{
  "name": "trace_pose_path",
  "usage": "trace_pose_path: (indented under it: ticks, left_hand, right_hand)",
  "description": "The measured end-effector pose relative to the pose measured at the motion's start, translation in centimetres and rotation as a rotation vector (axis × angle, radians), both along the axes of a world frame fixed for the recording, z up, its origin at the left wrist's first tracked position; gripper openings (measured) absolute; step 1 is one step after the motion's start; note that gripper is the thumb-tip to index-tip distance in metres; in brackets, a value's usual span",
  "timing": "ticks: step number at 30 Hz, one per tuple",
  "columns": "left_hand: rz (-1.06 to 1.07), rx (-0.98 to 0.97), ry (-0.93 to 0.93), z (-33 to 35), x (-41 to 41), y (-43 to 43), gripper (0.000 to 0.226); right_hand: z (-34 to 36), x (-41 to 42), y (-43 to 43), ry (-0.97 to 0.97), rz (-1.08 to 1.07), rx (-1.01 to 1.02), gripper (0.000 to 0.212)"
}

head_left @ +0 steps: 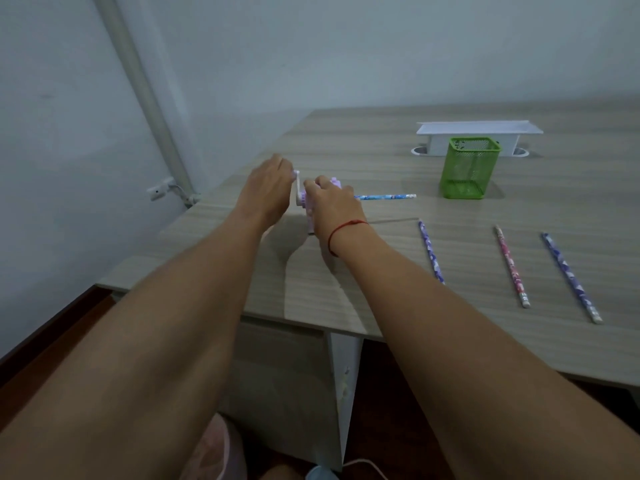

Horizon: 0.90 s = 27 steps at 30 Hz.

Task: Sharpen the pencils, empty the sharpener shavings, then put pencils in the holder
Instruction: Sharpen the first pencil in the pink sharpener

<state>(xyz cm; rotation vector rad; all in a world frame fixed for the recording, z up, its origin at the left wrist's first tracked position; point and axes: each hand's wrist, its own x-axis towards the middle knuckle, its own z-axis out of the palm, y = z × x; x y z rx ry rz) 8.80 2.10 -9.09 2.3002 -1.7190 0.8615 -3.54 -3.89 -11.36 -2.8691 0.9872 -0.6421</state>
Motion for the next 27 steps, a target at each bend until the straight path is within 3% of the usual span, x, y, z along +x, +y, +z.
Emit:
trace_pose_path:
  ticks: [3,7,10,14,22,27]
  left_hand:
    - [-0.052,-0.063,-0.052,-0.4,-0.2,1.8,0.046]
    - [-0.136,-0.087,-0.163,-0.8,-2.1,3.7,0.031]
    - [-0.186,-0.096,-0.029,-3.0,-3.0,5.5,0.015]
    - [-0.152,-0.039,0.175,-4.4,-3.4,5.6,0.021]
    - [0.044,0.226,0.192,-3.5,-2.6,2.4,0.028]
    - [0.079,0.209,0.267,-2.5,-0.6,1.5,0.022]
  right_hand:
    - [0.4,-0.5,0.6,0.011,-0.009,-0.029,0.047]
    - [0.6,-0.7,0.4,0.025,0.013,-0.033,0.055]
    - [0.4,-0.4,0.4,0.023,0.036,-0.044,0.051]
    - [0.2,-0.5,0.0,0.025,0.033,-0.060,0.049]
    - [0.2,-0.7,0.0,0.038,0.039,-0.040,0.053]
    - [1.4,-0.6,0.9,0.047,0.050,-0.038,0.053]
